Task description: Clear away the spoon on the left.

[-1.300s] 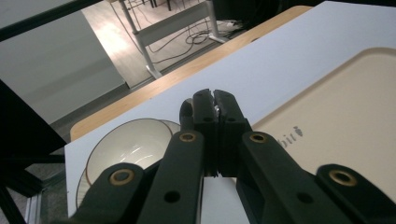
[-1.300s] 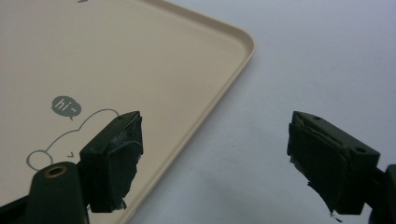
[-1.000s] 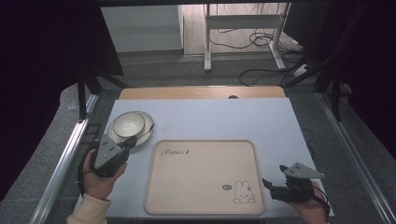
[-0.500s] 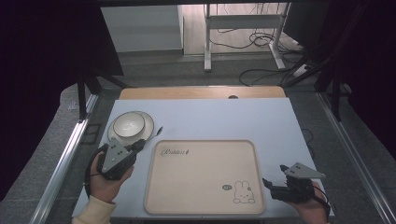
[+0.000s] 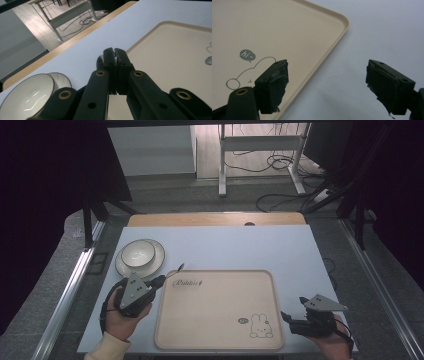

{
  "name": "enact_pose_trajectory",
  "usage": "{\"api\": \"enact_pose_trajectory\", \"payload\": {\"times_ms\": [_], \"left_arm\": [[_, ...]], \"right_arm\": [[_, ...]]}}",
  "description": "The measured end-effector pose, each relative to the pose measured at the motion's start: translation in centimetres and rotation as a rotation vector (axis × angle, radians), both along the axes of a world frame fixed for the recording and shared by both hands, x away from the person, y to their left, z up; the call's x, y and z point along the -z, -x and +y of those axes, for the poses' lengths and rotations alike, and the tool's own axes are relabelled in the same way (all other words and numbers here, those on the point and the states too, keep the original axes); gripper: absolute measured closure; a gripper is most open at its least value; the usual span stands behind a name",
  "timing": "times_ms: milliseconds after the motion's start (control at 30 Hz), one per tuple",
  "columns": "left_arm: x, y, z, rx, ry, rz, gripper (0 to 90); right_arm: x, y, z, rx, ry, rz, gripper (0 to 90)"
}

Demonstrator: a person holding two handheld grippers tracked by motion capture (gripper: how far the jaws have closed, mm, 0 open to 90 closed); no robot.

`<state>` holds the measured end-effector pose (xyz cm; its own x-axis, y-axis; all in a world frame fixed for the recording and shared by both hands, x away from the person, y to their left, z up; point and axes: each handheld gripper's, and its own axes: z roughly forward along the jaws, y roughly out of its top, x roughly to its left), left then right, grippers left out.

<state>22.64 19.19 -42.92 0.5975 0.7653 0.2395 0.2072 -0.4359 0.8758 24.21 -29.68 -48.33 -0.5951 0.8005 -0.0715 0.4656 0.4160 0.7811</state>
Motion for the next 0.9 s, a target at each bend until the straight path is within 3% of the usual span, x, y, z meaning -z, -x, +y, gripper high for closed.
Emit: {"api": "enact_pose_trajectory", "payload": {"times_ms": [900], "left_arm": [[1.9,-0.2,-1.7,0.043,-0.051,0.043,89.7]], "right_arm": [[0.1,0.0,0.0,-0.003,0.006,0.006,18.2]]}}
